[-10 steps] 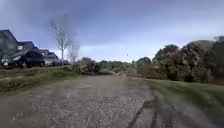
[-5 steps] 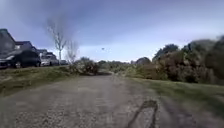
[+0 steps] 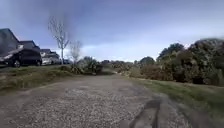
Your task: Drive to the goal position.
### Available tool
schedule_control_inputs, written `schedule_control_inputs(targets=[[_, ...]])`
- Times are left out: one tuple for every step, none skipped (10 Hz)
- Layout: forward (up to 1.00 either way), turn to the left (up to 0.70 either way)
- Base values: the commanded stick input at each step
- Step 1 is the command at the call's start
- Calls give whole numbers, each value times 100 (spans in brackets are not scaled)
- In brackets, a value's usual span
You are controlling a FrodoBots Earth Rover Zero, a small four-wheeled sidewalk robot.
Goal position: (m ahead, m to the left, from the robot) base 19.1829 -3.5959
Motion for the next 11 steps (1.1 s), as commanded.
schedule_control_inputs(targets=[[100,0],[100,0],[100,0],[100,0],[100,0],[100,0],[100,0],[100,0],[100,0],[100,0],[100,0]])
